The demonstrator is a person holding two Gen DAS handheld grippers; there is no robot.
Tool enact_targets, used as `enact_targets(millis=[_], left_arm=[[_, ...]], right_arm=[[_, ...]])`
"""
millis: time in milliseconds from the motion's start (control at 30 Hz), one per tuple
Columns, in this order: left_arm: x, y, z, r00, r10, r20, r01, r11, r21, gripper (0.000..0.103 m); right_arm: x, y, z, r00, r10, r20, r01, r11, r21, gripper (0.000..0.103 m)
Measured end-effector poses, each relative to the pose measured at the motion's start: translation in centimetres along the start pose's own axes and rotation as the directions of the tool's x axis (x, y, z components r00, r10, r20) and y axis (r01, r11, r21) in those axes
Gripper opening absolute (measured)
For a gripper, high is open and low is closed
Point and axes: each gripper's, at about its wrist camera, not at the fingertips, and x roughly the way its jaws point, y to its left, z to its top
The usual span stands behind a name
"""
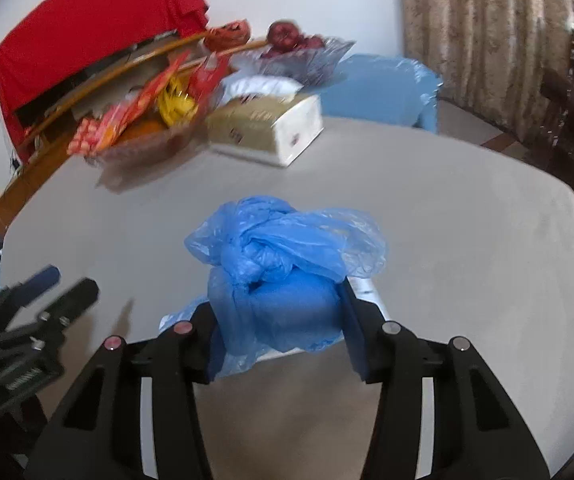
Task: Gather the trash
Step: 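Grasp the blue shoe covers with the right tool, then grasp the white tube with the left tool while the right tool holds the shoe covers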
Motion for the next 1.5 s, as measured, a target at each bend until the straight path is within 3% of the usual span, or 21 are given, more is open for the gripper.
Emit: enact_targets(millis=[233,500,633,700,800,1000,1033,1167,1300,1333,1500], left_arm=[[0.7,-3.4,-0.7,0.996,-0.074,-0.044,0.074,0.997,0.019,0.078],[1.9,-5.9,-1.2,0.984,-0.149,-0.102,0.151,0.988,0.01,0.054],[2.6,-6.8,-1.2,0.971,-0.19,-0.142,0.191,0.982,-0.004,0.033],[2.8,-7.3,-1.3,0.965,-0.214,-0.155,0.214,0.977,-0.018,0.031],[2.6,-8.4,-1.6,0.958,-0.244,-0.153,0.245,0.969,-0.011,0.031],[2.0,-11.2,-2.5,0.916,-0.357,-0.184,0.367,0.93,0.022,0.031],[1.7,-11.8,-2.6,0.915,-0.359,-0.184,0.372,0.927,0.045,0.031],[1.4,-12.1,-2.2,0.942,-0.299,-0.155,0.315,0.945,0.088,0.039],[1.7,-11.2,-1.4,0.964,-0.236,-0.125,0.247,0.965,0.086,0.06],[2.0,-11.0,-1.3,0.965,-0.231,-0.128,0.242,0.967,0.084,0.066],[4.6,-11.0,-0.8,0.956,-0.233,-0.18,0.253,0.963,0.094,0.07]], right_arm=[[-4.0,-4.3,-1.9,0.998,-0.06,0.019,0.06,0.998,0.035,0.047],[-6.3,-6.1,-4.9,0.995,-0.1,0.004,0.1,0.995,0.015,0.047],[-6.8,-6.6,-5.7,0.994,-0.105,-0.003,0.105,0.994,0.027,0.047],[-7.1,-6.9,-5.9,0.994,-0.108,0.0,0.108,0.994,0.031,0.048],[-7.7,-7.4,-5.9,0.993,-0.114,0.008,0.113,0.993,0.04,0.048],[-8.5,-8.4,-5.8,0.991,-0.132,0.022,0.13,0.99,0.062,0.048],[-8.6,-8.6,-5.8,0.991,-0.133,0.023,0.131,0.989,0.067,0.048],[-8.7,-9.0,-5.9,0.99,-0.137,0.025,0.135,0.988,0.074,0.048],[-8.5,-9.2,-6.0,0.991,-0.135,0.02,0.133,0.988,0.077,0.048],[-8.3,-9.2,-6.0,0.991,-0.134,0.018,0.132,0.988,0.08,0.048],[-8.1,-9.1,-5.9,0.992,-0.129,0.015,0.127,0.988,0.086,0.048]])
